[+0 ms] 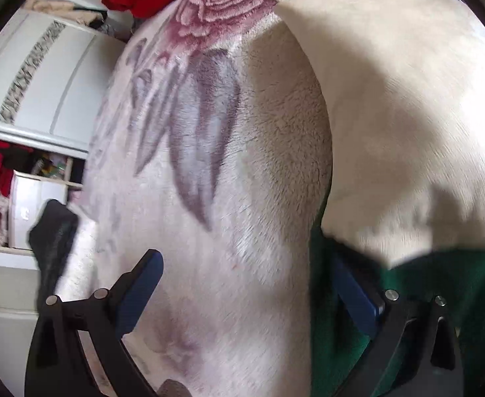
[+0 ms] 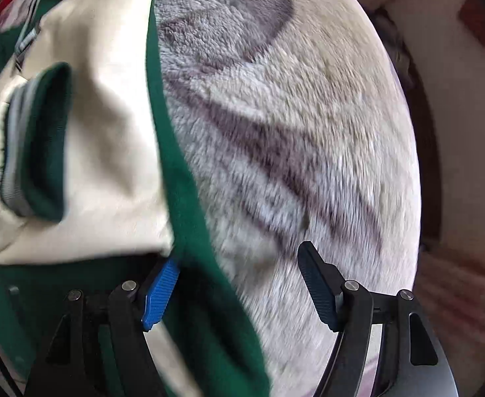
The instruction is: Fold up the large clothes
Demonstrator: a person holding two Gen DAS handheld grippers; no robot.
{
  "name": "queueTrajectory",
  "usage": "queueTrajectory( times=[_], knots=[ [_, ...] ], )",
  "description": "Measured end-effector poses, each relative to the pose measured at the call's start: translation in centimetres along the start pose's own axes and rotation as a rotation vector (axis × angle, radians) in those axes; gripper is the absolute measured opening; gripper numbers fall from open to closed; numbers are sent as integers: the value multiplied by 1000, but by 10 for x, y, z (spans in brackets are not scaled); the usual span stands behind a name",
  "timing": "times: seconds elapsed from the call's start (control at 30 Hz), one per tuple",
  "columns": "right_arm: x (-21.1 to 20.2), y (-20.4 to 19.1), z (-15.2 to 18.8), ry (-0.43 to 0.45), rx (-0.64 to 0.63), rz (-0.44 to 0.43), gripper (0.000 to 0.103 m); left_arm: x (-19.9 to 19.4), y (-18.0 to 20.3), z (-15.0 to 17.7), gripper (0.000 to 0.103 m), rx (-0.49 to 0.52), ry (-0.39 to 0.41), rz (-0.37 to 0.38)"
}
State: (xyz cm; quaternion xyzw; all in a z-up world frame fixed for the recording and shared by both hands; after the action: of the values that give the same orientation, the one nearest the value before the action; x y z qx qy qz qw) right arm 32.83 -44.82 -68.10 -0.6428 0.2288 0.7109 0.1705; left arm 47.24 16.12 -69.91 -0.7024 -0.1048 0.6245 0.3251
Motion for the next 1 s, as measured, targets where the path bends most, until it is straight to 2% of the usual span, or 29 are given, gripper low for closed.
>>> queueTrajectory(
  times=[0.07,0.13,0.17,0.23,0.27,0.37,0.43,0.47,0.5,0.53,0.57,0.67,0.73,0.77,0.8,0.9,0.93,1.0],
  knots=[
    [-24,-11,14,-14,23,-95,73,-20,-7,10,103,-19,32,-30],
    [-57,-31,29,-8,36,-257,73,-33,-14,22,103,-64,37,-25],
    [-75,-49,33,-7,48,-367,73,-40,-17,32,103,-114,30,-3],
    [-91,-89,36,-32,50,-516,73,-46,-19,42,103,-193,5,45],
    [-83,-99,21,-36,53,-543,73,-50,-19,43,103,-235,-3,77],
    [-44,-109,-19,-36,98,-458,73,-61,-14,28,103,-296,7,115],
    [-8,-119,-30,-135,135,-434,73,-68,-9,10,103,-295,25,110],
    [-5,-123,-36,-140,148,-424,72,-70,-8,1,103,-292,38,108],
    [-1,-122,-41,-115,147,-427,61,-76,-7,-9,103,-288,58,99],
    [-9,-127,-45,-76,114,-429,29,-80,-8,-22,103,-280,82,80],
    [-21,-127,-50,-25,83,-413,14,-84,-9,-33,103,-270,102,61],
    [-53,-111,-61,92,112,-411,13,-88,-15,-62,103,-249,143,7],
    [-73,-85,-84,182,160,-387,13,-80,-16,-75,103,-221,137,-22],
    [-75,-72,-98,199,187,-371,13,-70,-15,-83,103,-200,125,-40],
    [-67,-67,-97,191,196,-366,13,-60,-14,-89,103,-181,113,-45],
    [-20,-61,-105,9,132,-318,15,-25,-2,-96,103,-129,43,-43],
    [-13,-59,-105,-11,126,-300,24,-16,0,-96,103,-128,23,-37],
    [-11,-61,-113,1,136,-277,31,7,-1,-91,103,-150,-29,14]
  ],
)
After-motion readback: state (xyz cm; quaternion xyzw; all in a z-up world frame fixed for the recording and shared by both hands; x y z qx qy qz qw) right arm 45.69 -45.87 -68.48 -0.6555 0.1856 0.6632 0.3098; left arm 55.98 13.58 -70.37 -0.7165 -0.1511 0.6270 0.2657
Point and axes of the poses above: each gripper's, at about its wrist camera, not at the fingertips, and x roughly the way its jaws point, y to its right, z to its underside, the point moved 10 cm from there along x, roughly the way its jaws point, and after that the axes turned 13 degrees about x, right-handed, at the moved point
